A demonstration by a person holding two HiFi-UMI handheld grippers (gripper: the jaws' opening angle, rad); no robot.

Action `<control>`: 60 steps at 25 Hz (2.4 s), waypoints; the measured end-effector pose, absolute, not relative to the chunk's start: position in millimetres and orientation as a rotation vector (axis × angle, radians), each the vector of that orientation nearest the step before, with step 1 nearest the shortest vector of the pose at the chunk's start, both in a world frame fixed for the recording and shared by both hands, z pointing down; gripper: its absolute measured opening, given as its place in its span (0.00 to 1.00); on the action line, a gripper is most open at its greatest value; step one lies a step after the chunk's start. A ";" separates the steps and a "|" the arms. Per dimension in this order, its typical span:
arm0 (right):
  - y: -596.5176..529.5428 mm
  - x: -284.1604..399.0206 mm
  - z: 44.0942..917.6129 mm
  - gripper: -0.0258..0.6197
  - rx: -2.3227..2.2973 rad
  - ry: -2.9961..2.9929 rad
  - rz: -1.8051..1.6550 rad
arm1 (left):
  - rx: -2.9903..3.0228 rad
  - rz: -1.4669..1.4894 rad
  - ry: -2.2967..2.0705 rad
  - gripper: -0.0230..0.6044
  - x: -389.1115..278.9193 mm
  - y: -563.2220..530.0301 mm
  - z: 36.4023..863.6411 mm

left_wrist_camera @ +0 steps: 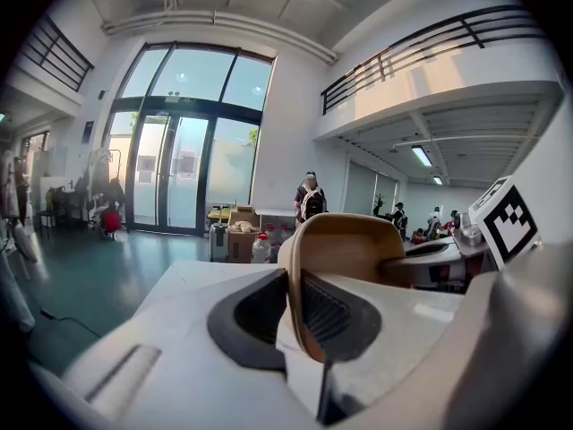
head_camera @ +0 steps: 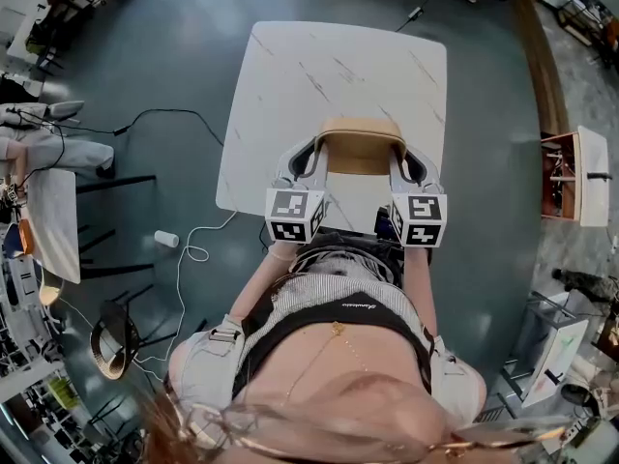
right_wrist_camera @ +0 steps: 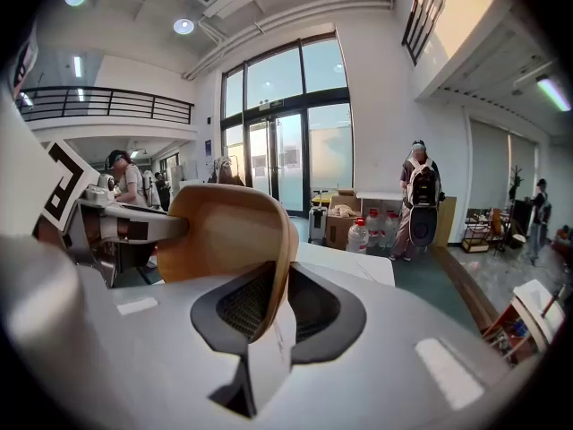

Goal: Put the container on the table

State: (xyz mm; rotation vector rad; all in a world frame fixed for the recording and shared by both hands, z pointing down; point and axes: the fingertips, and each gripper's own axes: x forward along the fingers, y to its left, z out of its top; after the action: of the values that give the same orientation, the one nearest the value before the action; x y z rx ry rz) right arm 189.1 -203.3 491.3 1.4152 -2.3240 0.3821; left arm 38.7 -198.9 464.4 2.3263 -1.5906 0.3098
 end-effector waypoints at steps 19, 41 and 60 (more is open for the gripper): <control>-225.4 139.0 487.5 0.15 1.519 -2.236 0.385 | 2.400 0.295 -1.454 0.09 -11.6 -232.8 463.6; -234.9 115.1 503.7 0.16 1.473 -2.212 0.397 | 2.359 0.298 -1.433 0.10 -35.4 -241.1 481.4; -239.3 117.6 593.4 0.16 1.374 -2.075 0.592 | 2.219 0.454 -1.311 0.10 -32.3 -252.1 571.7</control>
State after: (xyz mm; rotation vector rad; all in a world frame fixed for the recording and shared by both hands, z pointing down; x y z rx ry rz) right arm 117.6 -239.3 593.4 1.3739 -2.0750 0.5920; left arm -32.3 -252.1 571.7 2.2192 -1.3113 0.4543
